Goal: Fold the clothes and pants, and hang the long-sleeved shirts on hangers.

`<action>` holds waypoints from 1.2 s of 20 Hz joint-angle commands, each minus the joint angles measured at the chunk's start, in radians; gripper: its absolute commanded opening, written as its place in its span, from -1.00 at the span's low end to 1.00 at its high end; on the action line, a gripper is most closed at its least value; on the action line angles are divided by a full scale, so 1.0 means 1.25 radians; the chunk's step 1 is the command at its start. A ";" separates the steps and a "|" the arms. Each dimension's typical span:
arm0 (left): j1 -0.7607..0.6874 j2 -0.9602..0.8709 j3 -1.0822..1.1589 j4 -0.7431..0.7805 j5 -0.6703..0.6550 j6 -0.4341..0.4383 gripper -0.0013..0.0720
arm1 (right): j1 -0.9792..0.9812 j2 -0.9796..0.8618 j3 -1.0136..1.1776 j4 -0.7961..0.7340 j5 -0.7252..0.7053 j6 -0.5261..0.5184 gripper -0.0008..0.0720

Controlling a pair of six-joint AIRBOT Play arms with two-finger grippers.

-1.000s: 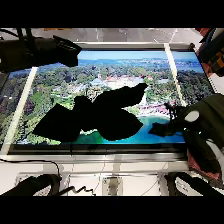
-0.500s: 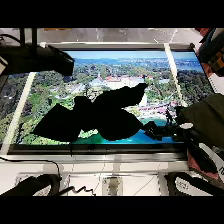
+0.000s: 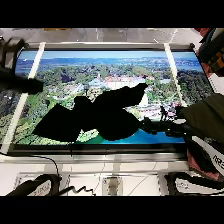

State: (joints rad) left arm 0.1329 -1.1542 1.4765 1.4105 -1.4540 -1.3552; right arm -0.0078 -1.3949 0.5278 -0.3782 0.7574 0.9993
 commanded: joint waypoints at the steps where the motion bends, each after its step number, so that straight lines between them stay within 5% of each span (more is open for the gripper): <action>1: 0.197 0.025 -0.139 -0.160 -0.009 -0.005 -0.64 | 0.029 0.002 0.020 0.008 -0.016 -0.069 -0.60; 2: 0.244 0.040 -0.181 -0.173 0.004 -0.004 -0.64 | 0.029 0.008 0.020 0.006 -0.019 -0.085 -0.82; 4: 0.328 0.073 -0.277 -0.181 0.044 -0.004 -0.54 | 0.029 0.016 0.020 0.007 -0.019 -0.100 -0.92; 6: 0.411 0.103 -0.370 -0.182 0.106 -0.003 -0.15 | 0.029 0.022 0.020 0.009 -0.013 -0.100 -0.92; 10: 0.519 0.107 -0.505 -0.248 0.180 0.024 -0.12 | 0.029 0.022 0.033 0.007 -0.003 -0.101 -0.92; 11: 0.529 0.101 -0.544 -0.280 0.210 0.045 0.06 | 0.029 0.022 0.039 0.007 0.001 -0.101 -0.92; 24: 0.527 -0.079 -0.707 -0.322 0.481 0.050 0.07 | 0.029 0.022 0.212 0.003 0.068 -0.101 -0.92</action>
State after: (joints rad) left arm 0.7914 -1.1961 0.6022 1.0145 -0.9375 -1.2926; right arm 0.0277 -1.3682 0.7422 -0.3740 0.8181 0.8726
